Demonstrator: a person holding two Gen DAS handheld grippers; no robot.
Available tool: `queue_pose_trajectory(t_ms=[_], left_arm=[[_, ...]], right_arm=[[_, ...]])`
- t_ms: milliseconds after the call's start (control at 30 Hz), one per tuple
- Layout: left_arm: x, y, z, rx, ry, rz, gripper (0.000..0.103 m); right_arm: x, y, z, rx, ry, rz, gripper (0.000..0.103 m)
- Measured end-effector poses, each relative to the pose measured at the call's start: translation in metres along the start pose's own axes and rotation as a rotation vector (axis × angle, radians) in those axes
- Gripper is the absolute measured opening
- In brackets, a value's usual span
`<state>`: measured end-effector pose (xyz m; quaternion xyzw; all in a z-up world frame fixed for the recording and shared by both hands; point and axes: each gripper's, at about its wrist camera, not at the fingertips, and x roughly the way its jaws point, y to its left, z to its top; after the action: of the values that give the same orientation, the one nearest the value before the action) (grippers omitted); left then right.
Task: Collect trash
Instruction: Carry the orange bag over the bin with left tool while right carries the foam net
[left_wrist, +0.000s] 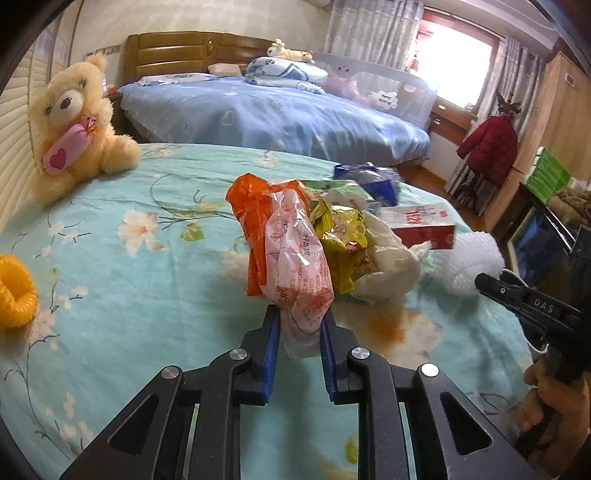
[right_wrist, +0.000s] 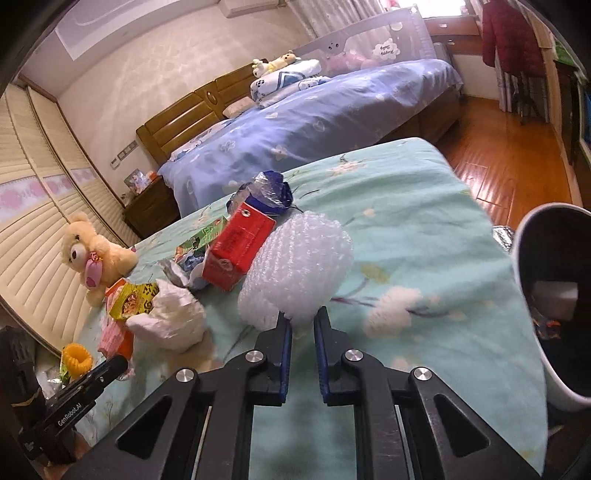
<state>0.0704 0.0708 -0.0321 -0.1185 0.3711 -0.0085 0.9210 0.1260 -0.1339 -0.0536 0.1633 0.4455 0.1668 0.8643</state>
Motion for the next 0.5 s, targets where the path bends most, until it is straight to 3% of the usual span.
queue_pose_trajectory(t_ms=[500], left_arm=[[-0.019,-0.055,-0.003,0.110,-0.024,-0.131,0.019]], right_arm=[[-0.049,-0.034,-0.011,0.049,-0.055,-0.039,0.011]])
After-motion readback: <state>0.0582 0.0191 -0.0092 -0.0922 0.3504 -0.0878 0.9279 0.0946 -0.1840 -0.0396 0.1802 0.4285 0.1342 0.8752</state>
